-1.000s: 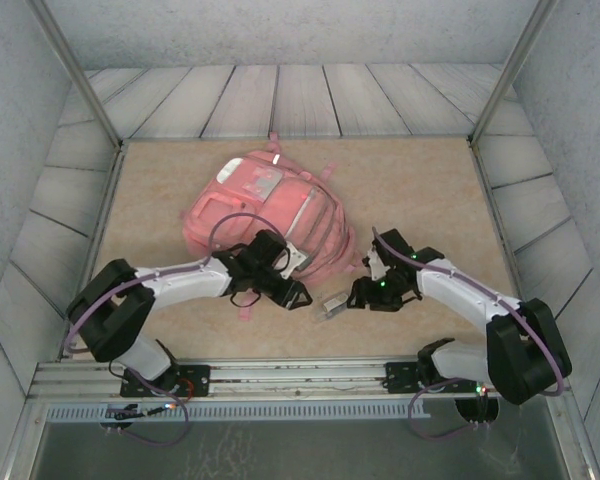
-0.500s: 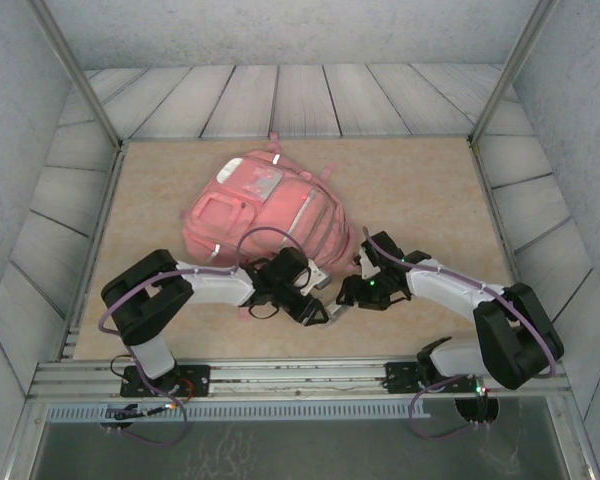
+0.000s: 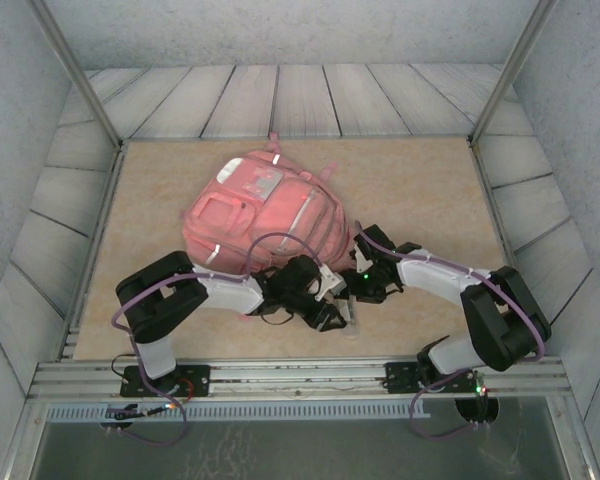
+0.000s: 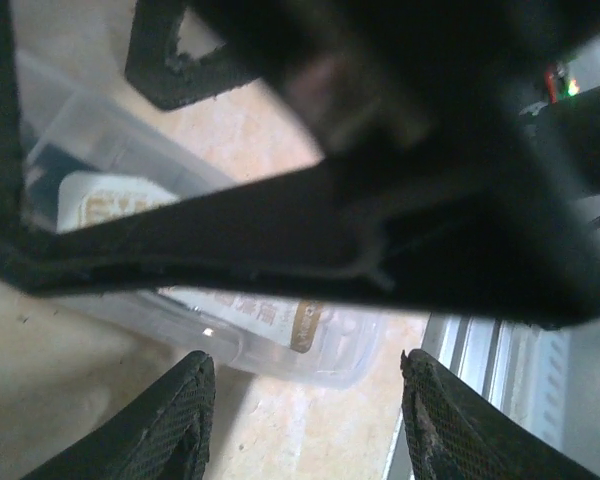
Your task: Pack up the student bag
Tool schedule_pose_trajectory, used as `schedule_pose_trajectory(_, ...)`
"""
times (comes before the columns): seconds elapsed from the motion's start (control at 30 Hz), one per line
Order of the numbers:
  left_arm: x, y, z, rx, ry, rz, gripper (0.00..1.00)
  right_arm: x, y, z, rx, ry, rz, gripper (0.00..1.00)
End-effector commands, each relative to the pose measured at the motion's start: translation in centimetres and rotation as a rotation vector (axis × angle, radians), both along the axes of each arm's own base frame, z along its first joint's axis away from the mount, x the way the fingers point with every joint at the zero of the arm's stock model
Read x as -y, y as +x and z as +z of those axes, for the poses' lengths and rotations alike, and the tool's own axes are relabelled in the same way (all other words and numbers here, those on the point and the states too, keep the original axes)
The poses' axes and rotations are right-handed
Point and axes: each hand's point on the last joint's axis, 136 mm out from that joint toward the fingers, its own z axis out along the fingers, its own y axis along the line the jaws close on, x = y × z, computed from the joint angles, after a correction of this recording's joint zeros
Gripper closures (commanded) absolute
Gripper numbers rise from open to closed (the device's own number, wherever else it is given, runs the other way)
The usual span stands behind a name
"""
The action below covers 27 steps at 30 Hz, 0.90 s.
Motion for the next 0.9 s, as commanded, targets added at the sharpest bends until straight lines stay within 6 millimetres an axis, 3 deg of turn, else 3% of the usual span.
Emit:
schedule_pose_trajectory(0.0, 0.2, -0.4, 1.6, 0.033, -0.067, 0.016, 0.47, 0.3, -0.6, 0.1, -0.005, -0.056, 0.057, 0.31)
schedule_pose_trajectory(0.1, -1.5, 0.0, 1.9, 0.067, -0.046, 0.075, 0.43, 0.7, -1.2, 0.4, 0.001, -0.102, 0.099, 0.27)
schedule_pose_trajectory(0.33, -6.5, 1.1, 2.7, 0.164, 0.007, 0.252, 0.37, 0.7, -2.3, 0.5, 0.021, -0.114, 0.124, 0.26)
schedule_pose_trajectory(0.5, -12.8, 5.0, 1.5, 0.262, 0.222, 0.568, 0.3, 0.5, -2.3, 0.8, 0.077, -0.158, 0.146, 0.26)
schedule_pose_trajectory(0.63, -17.2, 7.6, 2.2, 0.341, 0.337, 0.79, 0.28, 1.0, -2.5, 0.5, 0.089, -0.233, 0.17, 0.27)
schedule_pose_trajectory(0.73, -18.7, 8.4, 2.6, 0.36, 0.348, 0.856, 0.25, 0.9, -2.6, 0.2, 0.096, -0.275, 0.189, 0.27)
schedule_pose_trajectory(0.87, -18.8, 8.5, 2.5, 0.339, 0.339, 0.858, 0.24, 0.5, -2.7, -0.4, 0.092, -0.302, 0.199, 0.29)
